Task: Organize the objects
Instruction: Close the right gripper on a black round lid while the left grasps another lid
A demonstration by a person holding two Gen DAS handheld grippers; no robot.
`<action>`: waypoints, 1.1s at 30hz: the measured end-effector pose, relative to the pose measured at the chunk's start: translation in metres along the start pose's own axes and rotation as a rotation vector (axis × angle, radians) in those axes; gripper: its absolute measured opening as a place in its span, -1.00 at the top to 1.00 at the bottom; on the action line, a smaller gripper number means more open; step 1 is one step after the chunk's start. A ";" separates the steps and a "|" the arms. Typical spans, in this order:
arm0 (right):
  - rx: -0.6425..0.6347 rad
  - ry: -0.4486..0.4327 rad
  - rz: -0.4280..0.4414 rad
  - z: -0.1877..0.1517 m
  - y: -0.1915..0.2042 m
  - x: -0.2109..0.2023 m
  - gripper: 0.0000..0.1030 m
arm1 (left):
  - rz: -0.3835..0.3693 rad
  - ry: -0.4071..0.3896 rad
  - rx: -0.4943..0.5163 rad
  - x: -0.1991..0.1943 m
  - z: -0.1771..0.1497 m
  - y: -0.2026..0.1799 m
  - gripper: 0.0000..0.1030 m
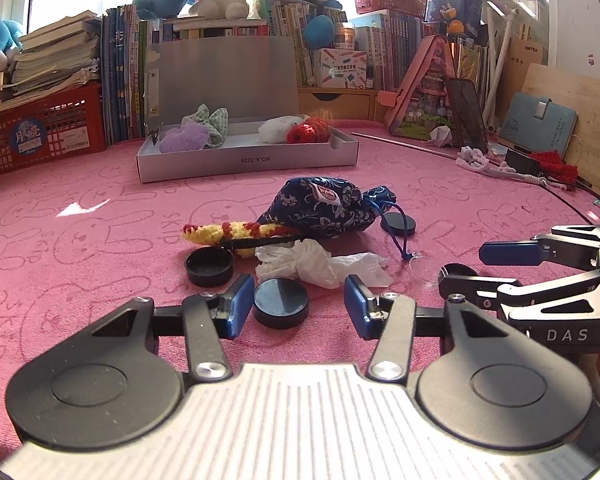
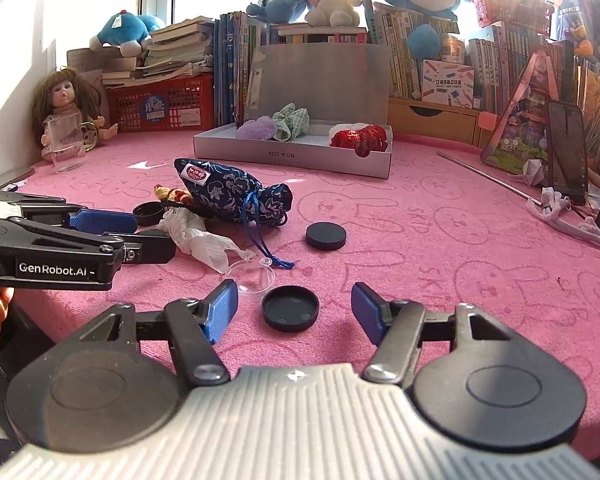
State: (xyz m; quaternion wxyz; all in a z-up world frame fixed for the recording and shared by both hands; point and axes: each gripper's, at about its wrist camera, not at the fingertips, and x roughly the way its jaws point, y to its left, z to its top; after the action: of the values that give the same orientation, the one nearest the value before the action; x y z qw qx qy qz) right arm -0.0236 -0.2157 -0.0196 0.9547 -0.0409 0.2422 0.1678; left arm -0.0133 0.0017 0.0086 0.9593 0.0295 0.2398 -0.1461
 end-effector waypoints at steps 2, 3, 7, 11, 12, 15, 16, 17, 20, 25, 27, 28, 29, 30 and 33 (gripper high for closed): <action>0.012 0.010 -0.001 0.000 -0.001 0.001 -0.16 | 0.006 -0.001 -0.001 0.000 0.000 0.000 -0.01; 0.021 0.013 -0.001 -0.001 -0.002 0.002 -0.13 | 0.008 -0.002 -0.002 0.000 0.000 0.000 0.00; 0.028 0.012 -0.007 -0.002 -0.004 0.003 0.00 | 0.017 -0.001 -0.011 0.001 0.000 0.002 0.00; 0.022 0.014 -0.006 -0.003 -0.004 0.003 0.10 | 0.016 0.013 -0.017 0.004 -0.001 0.003 0.00; 0.022 0.013 -0.008 -0.003 -0.004 0.003 0.11 | 0.015 0.016 -0.020 0.005 -0.002 0.003 0.00; 0.021 0.009 -0.010 -0.003 -0.002 0.004 0.13 | 0.017 0.022 -0.022 0.007 -0.004 0.002 0.00; 0.017 0.008 -0.010 -0.003 -0.001 0.005 0.13 | 0.019 0.022 -0.017 0.008 -0.004 0.001 0.00; 0.011 0.007 -0.011 -0.003 0.000 0.005 0.14 | 0.021 0.021 -0.013 0.008 -0.003 0.001 0.00; -0.001 0.007 -0.008 -0.003 0.002 0.005 0.22 | 0.028 0.019 0.009 0.009 -0.004 -0.002 0.00; 0.008 0.007 -0.003 -0.001 0.002 0.005 0.29 | 0.032 0.016 0.029 0.007 -0.004 -0.007 0.27; 0.007 0.003 -0.005 0.000 0.002 0.005 0.29 | 0.031 0.017 0.029 0.007 -0.003 -0.007 0.27; 0.006 0.001 -0.006 0.001 0.002 0.005 0.29 | 0.028 0.019 0.027 0.007 -0.003 -0.006 0.27; 0.005 -0.002 -0.008 0.001 0.002 0.004 0.29 | 0.028 0.018 0.023 0.006 -0.003 -0.007 0.27; 0.004 -0.006 -0.011 0.002 0.001 0.004 0.29 | 0.026 0.016 0.022 0.006 -0.002 -0.007 0.27; 0.004 -0.016 -0.027 0.006 -0.002 0.003 0.29 | 0.021 0.000 0.018 0.001 0.002 -0.007 0.27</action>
State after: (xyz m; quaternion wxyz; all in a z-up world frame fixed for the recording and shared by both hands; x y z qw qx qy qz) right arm -0.0177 -0.2159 -0.0160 0.9589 -0.0410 0.2343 0.1547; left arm -0.0135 -0.0058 0.0103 0.9605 0.0405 0.2382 -0.1383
